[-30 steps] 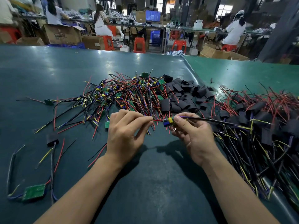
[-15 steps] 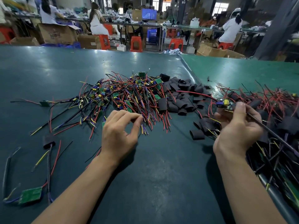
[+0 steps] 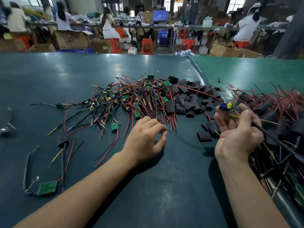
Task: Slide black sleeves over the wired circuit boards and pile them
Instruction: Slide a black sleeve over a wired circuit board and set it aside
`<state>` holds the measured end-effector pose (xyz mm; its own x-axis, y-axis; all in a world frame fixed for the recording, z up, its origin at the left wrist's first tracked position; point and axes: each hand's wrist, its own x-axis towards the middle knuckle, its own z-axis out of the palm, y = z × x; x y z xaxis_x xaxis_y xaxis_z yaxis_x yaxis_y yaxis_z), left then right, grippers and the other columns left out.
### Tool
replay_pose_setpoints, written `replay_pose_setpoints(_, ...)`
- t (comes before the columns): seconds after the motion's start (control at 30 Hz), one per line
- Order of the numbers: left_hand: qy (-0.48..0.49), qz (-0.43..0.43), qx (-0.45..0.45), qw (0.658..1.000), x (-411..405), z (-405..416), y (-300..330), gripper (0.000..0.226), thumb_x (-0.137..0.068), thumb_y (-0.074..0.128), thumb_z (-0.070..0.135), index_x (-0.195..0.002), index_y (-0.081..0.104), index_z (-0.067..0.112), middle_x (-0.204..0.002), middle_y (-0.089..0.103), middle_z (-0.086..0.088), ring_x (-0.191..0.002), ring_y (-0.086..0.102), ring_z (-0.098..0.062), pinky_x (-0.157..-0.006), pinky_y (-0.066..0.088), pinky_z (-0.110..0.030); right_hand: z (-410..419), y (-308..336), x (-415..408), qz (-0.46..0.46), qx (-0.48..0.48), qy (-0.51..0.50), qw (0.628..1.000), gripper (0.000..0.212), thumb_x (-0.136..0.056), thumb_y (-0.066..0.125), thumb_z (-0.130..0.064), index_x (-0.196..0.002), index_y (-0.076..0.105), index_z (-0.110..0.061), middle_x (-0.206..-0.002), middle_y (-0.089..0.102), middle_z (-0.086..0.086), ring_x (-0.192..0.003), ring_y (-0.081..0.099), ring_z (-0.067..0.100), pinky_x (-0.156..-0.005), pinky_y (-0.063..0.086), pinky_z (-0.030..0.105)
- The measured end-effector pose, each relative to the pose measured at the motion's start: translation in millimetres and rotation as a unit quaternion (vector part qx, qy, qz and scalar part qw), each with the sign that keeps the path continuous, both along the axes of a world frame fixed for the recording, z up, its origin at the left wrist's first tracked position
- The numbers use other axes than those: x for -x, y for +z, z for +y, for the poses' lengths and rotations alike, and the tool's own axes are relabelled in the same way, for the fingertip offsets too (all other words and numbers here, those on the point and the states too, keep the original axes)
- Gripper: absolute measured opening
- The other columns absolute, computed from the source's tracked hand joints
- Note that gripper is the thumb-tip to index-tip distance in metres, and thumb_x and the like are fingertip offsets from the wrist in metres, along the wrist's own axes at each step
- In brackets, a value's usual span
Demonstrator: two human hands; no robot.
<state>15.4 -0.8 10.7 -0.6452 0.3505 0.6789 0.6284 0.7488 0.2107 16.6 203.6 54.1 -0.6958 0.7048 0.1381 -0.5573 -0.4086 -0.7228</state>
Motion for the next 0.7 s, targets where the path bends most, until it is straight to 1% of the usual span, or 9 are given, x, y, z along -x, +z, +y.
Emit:
replay_pose_setpoints(0.1,-0.011,-0.041,0.174,0.984,35.0,16.5,17.7,0.029,-0.096,0.05,0.028,-0.091,0.07,0.009,-0.09,0.069,-0.007,-0.086,0.058,-0.028,-0.081,0.047,-0.04,-0.8,-3.3,-4.0,-0.004,-0.02,0.014,1.0,0.018,-0.105,0.039,-0.012,-0.104,0.056,-0.006,-0.09,0.064,0.023,-0.076,0.07,0.036,-0.061,0.058,0.036)
replay_pose_setpoints(0.13,0.009,-0.065,0.196,0.978,50.3,22.4,24.5,0.032,-0.098,0.046,0.03,-0.096,0.069,0.008,-0.095,0.068,-0.009,-0.09,0.057,-0.028,-0.085,0.046,-0.041,-0.4,-3.5,-5.4,-0.001,-0.029,0.018,0.999,0.018,-0.105,0.039,-0.013,-0.103,0.056,-0.006,-0.089,0.063,0.022,-0.075,0.071,0.035,-0.059,0.057,0.035)
replay_pose_setpoints(0.27,0.126,-0.191,0.115,0.967,107.3,36.4,39.1,0.038,-0.101,0.041,0.035,-0.118,0.06,0.007,-0.117,0.06,-0.016,-0.113,0.054,-0.034,-0.099,0.044,-0.045,0.4,-2.8,-14.8,0.025,-0.06,0.034,0.997,0.018,-0.103,0.041,-0.017,-0.099,0.058,-0.01,-0.092,0.063,0.025,-0.073,0.072,0.035,-0.055,0.057,0.034)
replay_pose_setpoints(0.37,0.153,-0.25,0.164,0.942,127.7,43.5,34.3,0.047,-0.101,0.04,0.046,-0.139,0.051,0.02,-0.135,0.052,-0.014,-0.127,0.048,-0.035,-0.105,0.042,-0.049,1.3,-4.1,-17.6,0.023,-0.073,0.036,0.996,0.018,-0.102,0.042,-0.017,-0.101,0.057,-0.009,-0.105,0.058,0.038,-0.075,0.07,0.038,-0.053,0.056,0.034)
replay_pose_setpoints(0.43,0.172,-0.242,0.234,0.926,130.7,46.4,30.6,0.045,-0.1,0.04,0.049,-0.137,0.052,0.027,-0.137,0.051,-0.012,-0.129,0.044,-0.036,-0.104,0.039,-0.05,1.9,-4.4,-17.9,0.021,-0.071,0.037,0.997,0.018,-0.104,0.041,-0.016,-0.099,0.057,-0.01,-0.107,0.056,0.039,-0.073,0.071,0.037,-0.052,0.056,0.033)
replay_pose_setpoints(0.5,0.195,-0.202,0.27,0.921,127.5,50.9,27.3,0.041,-0.098,0.042,0.049,-0.127,0.059,0.026,-0.132,0.054,-0.011,-0.127,0.041,-0.035,-0.101,0.036,-0.048,2.7,-4.4,-17.3,0.015,-0.064,0.037,0.997,0.018,-0.104,0.04,-0.015,-0.098,0.056,-0.011,-0.101,0.058,0.033,-0.07,0.072,0.033,-0.05,0.055,0.032)
replay_pose_setpoints(0.57,0.208,-0.159,0.257,0.93,117.8,56.4,23.6,0.037,-0.095,0.047,0.046,-0.12,0.062,0.024,-0.127,0.054,-0.012,-0.124,0.039,-0.035,-0.097,0.035,-0.045,5.1,-3.9,-16.7,0.016,-0.058,0.029,0.998,0.018,-0.104,0.04,-0.015,-0.097,0.056,-0.011,-0.091,0.064,0.024,-0.069,0.072,0.033,-0.05,0.055,0.032)
replay_pose_setpoints(0.63,0.183,-0.172,0.218,0.943,104.0,59.3,18.7,0.033,-0.095,0.051,0.039,-0.12,0.062,0.02,-0.122,0.053,-0.016,-0.119,0.043,-0.036,-0.095,0.039,-0.044,7.7,-2.7,-16.2,0.017,-0.049,0.024,0.998,0.019,-0.104,0.04,-0.014,-0.095,0.057,-0.012,-0.077,0.07,0.012,-0.069,0.073,0.032,-0.051,0.055,0.032)
replay_pose_setpoints(0.7,0.129,-0.186,0.189,0.956,88.0,56.8,13.5,0.027,-0.097,0.05,0.027,-0.119,0.063,0.018,-0.114,0.057,-0.014,-0.108,0.048,-0.034,-0.09,0.042,-0.04,8.9,-1.5,-17.2,0.01,-0.035,0.025,0.999,0.02,-0.104,0.039,-0.014,-0.095,0.057,-0.012,-0.072,0.07,0.007,-0.068,0.073,0.031,-0.053,0.055,0.031)
